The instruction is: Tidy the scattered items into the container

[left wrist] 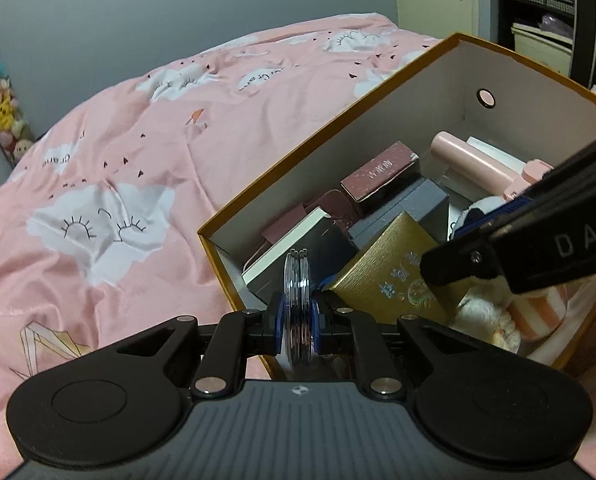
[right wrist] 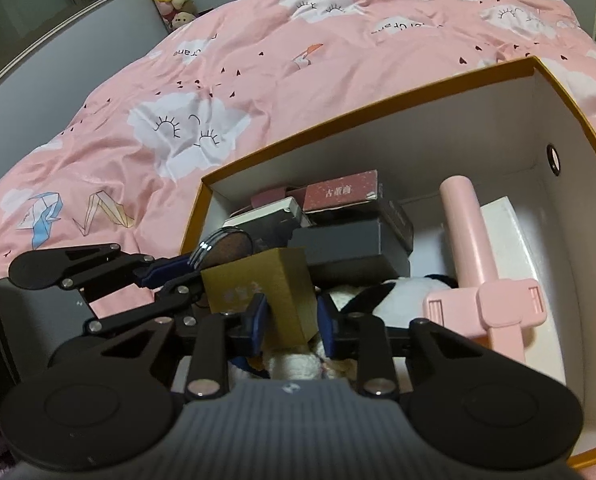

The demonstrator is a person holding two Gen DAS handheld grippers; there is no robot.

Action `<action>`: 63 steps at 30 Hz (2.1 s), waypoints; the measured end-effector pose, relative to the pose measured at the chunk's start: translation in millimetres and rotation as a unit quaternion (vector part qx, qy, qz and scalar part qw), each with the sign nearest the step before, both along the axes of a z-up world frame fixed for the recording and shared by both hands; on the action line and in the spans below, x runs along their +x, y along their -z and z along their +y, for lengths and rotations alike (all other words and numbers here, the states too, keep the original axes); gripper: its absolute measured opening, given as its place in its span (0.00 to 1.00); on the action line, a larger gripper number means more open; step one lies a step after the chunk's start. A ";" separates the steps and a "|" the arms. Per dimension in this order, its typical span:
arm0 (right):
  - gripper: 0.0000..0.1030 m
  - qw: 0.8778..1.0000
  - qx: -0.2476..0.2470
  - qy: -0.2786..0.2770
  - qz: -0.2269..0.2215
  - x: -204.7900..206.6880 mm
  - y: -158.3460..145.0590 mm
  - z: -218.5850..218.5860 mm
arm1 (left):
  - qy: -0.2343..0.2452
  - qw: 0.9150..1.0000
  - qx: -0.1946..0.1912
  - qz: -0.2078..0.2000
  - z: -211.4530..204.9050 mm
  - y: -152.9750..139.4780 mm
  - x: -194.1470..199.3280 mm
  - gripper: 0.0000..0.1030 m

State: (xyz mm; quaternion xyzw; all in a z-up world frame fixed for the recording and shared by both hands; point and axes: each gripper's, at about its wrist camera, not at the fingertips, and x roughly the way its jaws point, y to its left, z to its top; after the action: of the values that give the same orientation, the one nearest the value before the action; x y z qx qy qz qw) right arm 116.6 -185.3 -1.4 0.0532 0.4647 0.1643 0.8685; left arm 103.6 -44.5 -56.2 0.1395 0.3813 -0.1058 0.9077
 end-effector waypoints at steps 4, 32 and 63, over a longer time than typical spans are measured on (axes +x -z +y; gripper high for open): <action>0.30 1.000 -0.007 0.004 -0.008 -1.4 -2.5 -1.9 | 0.001 1.000 -0.004 0.001 2.3 -1.1 -0.6 0.20; 0.62 0.995 -0.025 0.053 -0.079 -70.4 -32.6 -29.0 | -0.070 0.988 -0.139 0.018 37.1 -62.4 -70.1 0.56; 0.77 0.956 -0.237 0.038 -0.169 -119.6 -5.7 7.9 | -0.092 0.984 -0.122 0.090 15.5 -27.8 -79.6 0.87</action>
State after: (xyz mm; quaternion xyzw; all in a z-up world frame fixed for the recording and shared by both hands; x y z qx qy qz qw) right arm -3.0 -177.5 4.3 -0.1654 0.3348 0.0231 0.9274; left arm 24.1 -29.0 -28.4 -0.0181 0.4570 -0.0801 0.8857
